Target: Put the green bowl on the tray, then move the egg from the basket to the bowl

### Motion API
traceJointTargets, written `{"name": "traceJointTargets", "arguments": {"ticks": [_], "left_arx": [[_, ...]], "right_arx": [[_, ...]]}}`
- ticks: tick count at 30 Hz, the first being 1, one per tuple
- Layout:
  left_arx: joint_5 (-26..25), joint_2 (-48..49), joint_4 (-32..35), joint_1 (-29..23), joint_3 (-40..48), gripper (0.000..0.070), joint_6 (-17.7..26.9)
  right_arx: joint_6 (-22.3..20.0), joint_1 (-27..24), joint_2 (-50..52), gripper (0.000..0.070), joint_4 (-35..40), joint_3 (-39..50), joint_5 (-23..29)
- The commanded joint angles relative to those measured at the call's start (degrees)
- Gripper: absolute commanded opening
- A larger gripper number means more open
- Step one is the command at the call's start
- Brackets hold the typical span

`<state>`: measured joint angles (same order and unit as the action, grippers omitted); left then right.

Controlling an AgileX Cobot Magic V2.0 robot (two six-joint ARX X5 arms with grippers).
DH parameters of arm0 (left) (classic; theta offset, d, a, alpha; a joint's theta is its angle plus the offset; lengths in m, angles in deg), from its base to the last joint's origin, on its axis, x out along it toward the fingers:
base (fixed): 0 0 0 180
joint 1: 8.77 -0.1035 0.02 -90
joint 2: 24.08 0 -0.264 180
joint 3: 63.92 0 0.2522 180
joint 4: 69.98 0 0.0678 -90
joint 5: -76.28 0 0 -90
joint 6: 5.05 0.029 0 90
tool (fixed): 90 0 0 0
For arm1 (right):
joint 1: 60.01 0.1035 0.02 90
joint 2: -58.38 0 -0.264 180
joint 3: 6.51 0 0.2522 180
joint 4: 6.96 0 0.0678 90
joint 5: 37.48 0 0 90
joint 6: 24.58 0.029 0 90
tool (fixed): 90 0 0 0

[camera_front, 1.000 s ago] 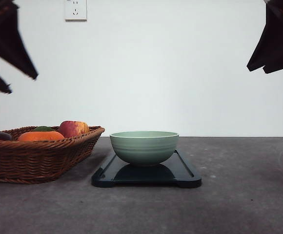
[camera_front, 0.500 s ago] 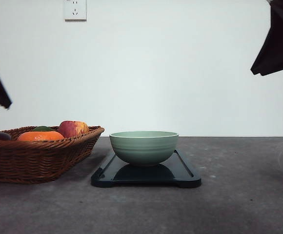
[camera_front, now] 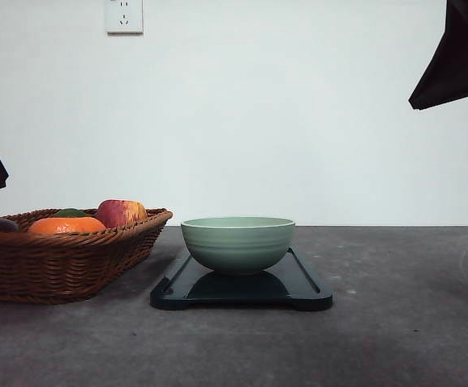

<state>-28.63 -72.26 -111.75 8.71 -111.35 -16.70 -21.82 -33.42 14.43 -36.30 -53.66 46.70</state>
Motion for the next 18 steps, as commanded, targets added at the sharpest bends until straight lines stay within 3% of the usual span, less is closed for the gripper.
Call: {"name": "traceJointTargets", "arguments": {"ticks": [1,6,14,18], "left_arx": [[-0.1,0.5,0.6,0.1,-0.4,0.0000,0.1],[0.0,5.9,2.0,-1.9,1.3,0.0000,2.4],[0.0,24.3,18.9,-10.2,16.7,0.0000,6.3],[0.1,33.4,20.0,-13.4,23.1,0.0000,6.5]], "right_arx": [[-0.2,0.3,-0.2,0.0019,0.6,-0.2,-0.1],[-0.2,0.3,-0.2,0.0019,0.6,-0.2,-0.1],[-0.2,0.3,-0.1,0.0019,0.6,-0.2,-0.1],[-0.2,0.3,-0.1,0.0019,0.6,-0.2,-0.1]]}}
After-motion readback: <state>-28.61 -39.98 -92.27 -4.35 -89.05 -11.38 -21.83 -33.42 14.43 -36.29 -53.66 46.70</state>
